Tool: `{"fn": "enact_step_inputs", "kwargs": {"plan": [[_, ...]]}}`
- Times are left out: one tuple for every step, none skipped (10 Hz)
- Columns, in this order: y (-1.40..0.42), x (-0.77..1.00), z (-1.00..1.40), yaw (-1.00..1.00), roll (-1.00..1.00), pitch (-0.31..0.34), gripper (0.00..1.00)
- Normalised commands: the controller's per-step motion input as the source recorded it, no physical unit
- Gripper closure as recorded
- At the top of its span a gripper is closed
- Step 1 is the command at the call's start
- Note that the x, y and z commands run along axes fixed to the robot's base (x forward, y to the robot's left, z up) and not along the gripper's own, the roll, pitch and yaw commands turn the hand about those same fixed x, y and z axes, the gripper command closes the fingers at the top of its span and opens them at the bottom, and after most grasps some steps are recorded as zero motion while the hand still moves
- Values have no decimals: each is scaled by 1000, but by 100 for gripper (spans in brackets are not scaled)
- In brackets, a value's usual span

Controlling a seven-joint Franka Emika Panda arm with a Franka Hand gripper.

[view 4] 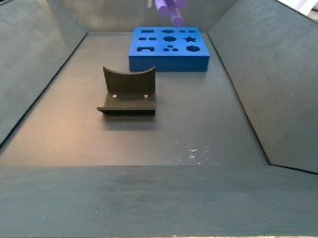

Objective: Pick up the 3 prong object. Move up. Rotate the 3 prong object. Place the 3 prong object on the fixture. Regrasp the 3 prong object. Move to above the board. Insert the 3 prong object.
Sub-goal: Place the 3 prong object on the fixture.

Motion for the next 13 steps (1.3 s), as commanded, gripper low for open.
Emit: {"fn": "enact_step_inputs", "kwargs": {"plan": [[-45, 1000, 29, 14, -80, 137, 100], [-23, 906, 24, 12, -85, 145, 100], [137, 1000, -530, -148, -1000, 81, 100], [147, 933, -520, -154, -1000, 74, 100], [122, 870, -319, -163, -1000, 58, 100], [75, 787, -165, -163, -1000, 60, 100], [61, 686, -81, -161, -1000, 76, 100], [61, 598, -53, -162, -1000, 83, 100], [52, 498, -49, -167, -1000, 79, 100], [50, 425, -38, -173, -1000, 78, 100], [48, 376, -29, -177, -1000, 76, 100], [48, 257, -22, -184, -959, 68, 100], [48, 212, -23, -170, -851, 56, 100]]}}
